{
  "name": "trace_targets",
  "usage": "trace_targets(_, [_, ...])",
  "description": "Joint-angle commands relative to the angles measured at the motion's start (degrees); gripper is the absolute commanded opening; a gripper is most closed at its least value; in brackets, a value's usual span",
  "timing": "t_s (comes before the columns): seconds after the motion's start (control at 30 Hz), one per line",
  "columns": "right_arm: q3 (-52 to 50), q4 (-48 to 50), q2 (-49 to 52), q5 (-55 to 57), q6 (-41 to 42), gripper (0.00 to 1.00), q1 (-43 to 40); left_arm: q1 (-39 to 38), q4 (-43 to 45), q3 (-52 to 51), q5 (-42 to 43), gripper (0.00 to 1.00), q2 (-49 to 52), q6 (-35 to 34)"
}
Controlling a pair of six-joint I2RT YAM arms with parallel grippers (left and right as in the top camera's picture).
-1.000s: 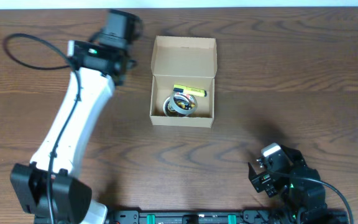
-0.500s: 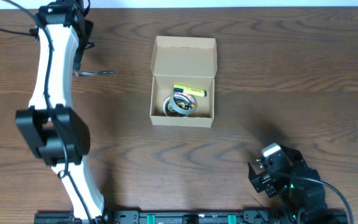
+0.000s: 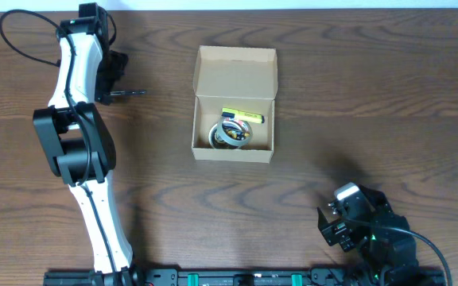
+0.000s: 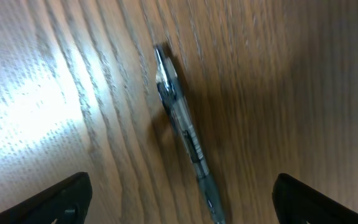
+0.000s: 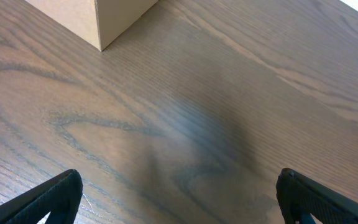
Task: Pack container
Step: 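Move the left gripper to the clear pen and grasp it, then carry the clear pen with the left gripper into the box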
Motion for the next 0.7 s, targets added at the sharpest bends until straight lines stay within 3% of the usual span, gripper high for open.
trace_targets(0.0, [-0.1,0.1,-0.2,0.4,0.1,0.99,-0.5,0.4,-0.4,1.4,2.6,0.90,2.4,0.8])
trace_targets(0.33, [-0.1,0.1,-0.2,0.4,0.1,0.99,-0.5,0.4,-0.4,1.4,4.9,0.76,5.1,0.8])
trace_targets(0.67, [-0.1,0.1,-0.2,0.4,0.1,0.99,-0.5,0.5,-0.3,1.4,6.2,0.56,6.2,0.8])
